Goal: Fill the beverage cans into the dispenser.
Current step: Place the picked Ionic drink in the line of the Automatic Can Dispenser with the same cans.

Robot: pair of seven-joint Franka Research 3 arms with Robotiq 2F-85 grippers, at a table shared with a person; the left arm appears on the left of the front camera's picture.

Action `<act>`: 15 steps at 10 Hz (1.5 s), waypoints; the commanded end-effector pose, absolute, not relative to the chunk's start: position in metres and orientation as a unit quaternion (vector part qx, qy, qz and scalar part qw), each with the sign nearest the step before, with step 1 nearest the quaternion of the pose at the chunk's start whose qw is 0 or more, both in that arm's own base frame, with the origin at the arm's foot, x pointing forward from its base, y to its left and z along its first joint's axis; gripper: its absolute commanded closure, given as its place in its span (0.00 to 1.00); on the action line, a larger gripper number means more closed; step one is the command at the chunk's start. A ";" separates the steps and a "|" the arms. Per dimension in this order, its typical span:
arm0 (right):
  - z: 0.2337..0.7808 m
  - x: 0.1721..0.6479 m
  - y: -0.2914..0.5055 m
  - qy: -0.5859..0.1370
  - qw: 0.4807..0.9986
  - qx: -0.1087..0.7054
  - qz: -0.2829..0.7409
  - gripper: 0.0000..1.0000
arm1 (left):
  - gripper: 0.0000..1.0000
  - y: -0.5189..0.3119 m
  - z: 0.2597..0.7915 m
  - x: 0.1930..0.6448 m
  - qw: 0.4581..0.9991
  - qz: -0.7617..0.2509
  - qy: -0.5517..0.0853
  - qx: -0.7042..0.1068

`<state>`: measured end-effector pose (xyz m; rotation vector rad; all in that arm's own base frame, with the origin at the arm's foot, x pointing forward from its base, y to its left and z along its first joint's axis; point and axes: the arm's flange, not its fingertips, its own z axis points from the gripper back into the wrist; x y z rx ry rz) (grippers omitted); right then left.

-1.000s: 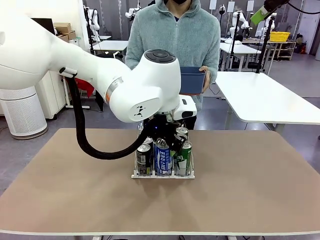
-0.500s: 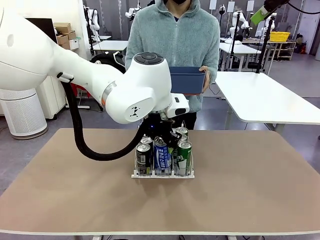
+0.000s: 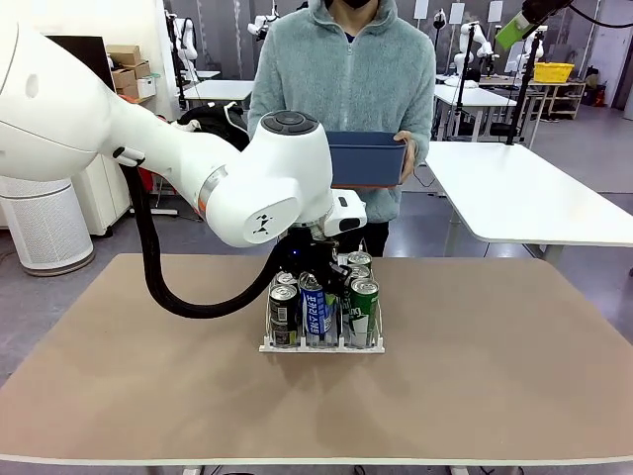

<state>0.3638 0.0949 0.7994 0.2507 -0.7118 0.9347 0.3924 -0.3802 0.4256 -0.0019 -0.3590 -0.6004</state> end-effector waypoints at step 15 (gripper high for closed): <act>0.798 0.363 0.097 -0.337 0.827 0.122 0.434 0.00 | 0.43 -0.391 0.388 0.420 0.944 -0.281 -0.174 0.008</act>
